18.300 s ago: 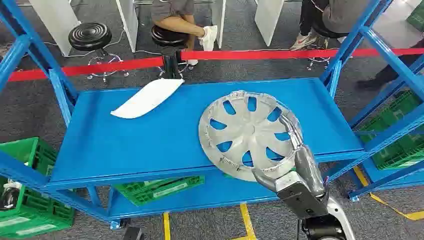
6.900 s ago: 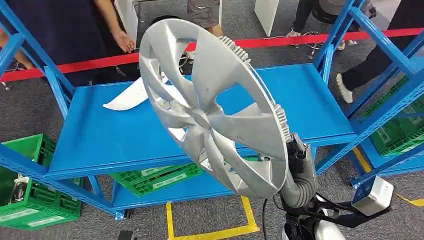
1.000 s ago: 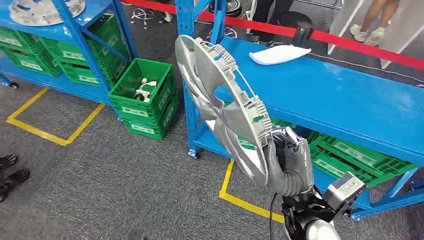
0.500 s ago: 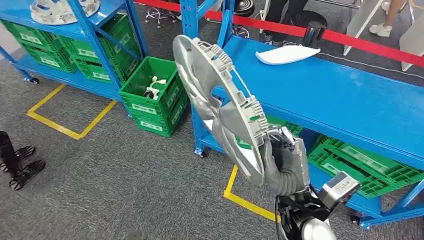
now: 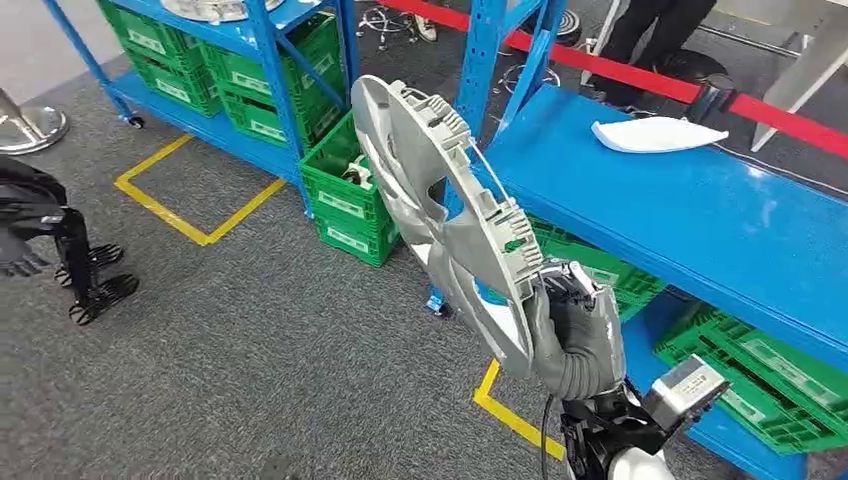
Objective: Take the parts from the cabinet and place them on the table.
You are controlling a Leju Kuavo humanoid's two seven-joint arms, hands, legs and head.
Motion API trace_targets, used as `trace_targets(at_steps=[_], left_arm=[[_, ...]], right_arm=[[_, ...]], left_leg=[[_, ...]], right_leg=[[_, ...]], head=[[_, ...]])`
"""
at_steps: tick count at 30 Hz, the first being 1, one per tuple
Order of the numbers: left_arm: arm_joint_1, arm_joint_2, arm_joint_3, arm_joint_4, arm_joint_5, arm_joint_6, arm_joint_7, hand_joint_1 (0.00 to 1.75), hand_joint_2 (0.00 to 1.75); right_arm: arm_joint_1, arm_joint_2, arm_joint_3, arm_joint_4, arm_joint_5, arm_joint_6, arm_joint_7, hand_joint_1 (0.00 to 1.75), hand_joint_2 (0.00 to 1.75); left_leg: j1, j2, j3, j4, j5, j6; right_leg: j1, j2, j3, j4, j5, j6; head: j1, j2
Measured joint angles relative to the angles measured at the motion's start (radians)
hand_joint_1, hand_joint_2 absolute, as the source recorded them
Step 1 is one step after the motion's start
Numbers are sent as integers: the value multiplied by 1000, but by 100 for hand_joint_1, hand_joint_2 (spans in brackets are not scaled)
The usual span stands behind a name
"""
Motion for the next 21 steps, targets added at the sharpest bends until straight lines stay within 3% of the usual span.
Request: trace_targets(at_steps=[1,2,3,7,8,9,12,13,14,16,17,18,19,21], left_arm=[[0,0,0,0,1,0,2,0,0],[0,-1,0,0,2,-1,2,0,0],[-1,-6,0,0,3,-2,2,0,0],[1,-8,0,0,7,-9,3,0,0],[1,-8,0,0,8,-9,3,0,0],[0,-7,0,0,8,-9,2,0,0],[-1,-6,0,0,8,-9,2,0,0],[0,-6,0,0,8,-9,2,0,0],[1,-6,0,0,8,-9,2,0,0],[1,-5,0,0,8,-8,2,0,0],[0,-5,0,0,8,-8,2,0,0],[-1,-5,0,0,8,-8,2,0,0],[-2,-5,0,0,8,-8,2,0,0],[-1,-4,0,0,8,-8,2,0,0]], right_arm=[[-1,0,0,0,0,0,0,175,175],[-1,0,0,0,2,0,0,175,175],[-1,0,0,0,2,0,0,175,175],[-9,2,1,0,4,0,3,175,175],[-10,5,2,0,5,1,3,175,175],[-11,8,2,0,5,1,3,175,175],[-11,10,2,0,6,0,3,175,175],[-10,10,2,2,6,0,3,175,175],[-10,10,2,3,6,0,3,175,175],[-10,10,3,3,6,2,3,175,175],[-10,10,3,3,6,3,3,175,175],[-10,10,3,3,6,3,3,175,175],[-11,10,3,3,6,3,3,175,175],[-9,10,2,3,7,3,4,175,175]], left_leg=[[-1,-8,3,0,0,0],[-2,-15,5,0,0,0],[-3,-19,1,0,2,-3],[3,-37,-11,-5,17,-27],[2,-10,-16,1,7,-29],[-1,25,-27,21,-13,-36],[10,33,-122,227,-119,-52],[14,33,-144,275,-129,-58],[18,34,-140,271,-115,-62],[24,47,-73,154,-42,-69],[26,66,-23,66,-4,-72],[19,107,1,20,-17,-78],[17,100,2,10,-13,-58],[10,86,-5,16,-14,-43]], right_leg=[[2,6,39,-85,50,-9],[6,23,79,-175,95,-21],[7,49,100,-210,87,-33],[14,28,103,-244,93,-40],[4,18,110,-265,106,-42],[6,13,112,-271,109,-44],[5,-10,111,-270,110,-47],[5,-18,110,-268,110,-46],[4,-25,109,-266,109,-44],[-1,-37,110,-257,102,-34],[-5,-43,110,-250,96,-26],[-3,-47,108,-242,90,-16],[1,-50,103,-228,83,-8],[1,-63,105,-235,86,-1]], head=[[5,0],[10,0],[7,0],[15,0],[13,0],[7,0],[-16,0],[-22,0],[-26,0],[-36,0],[-40,0],[-45,0],[-52,0],[-40,0]])
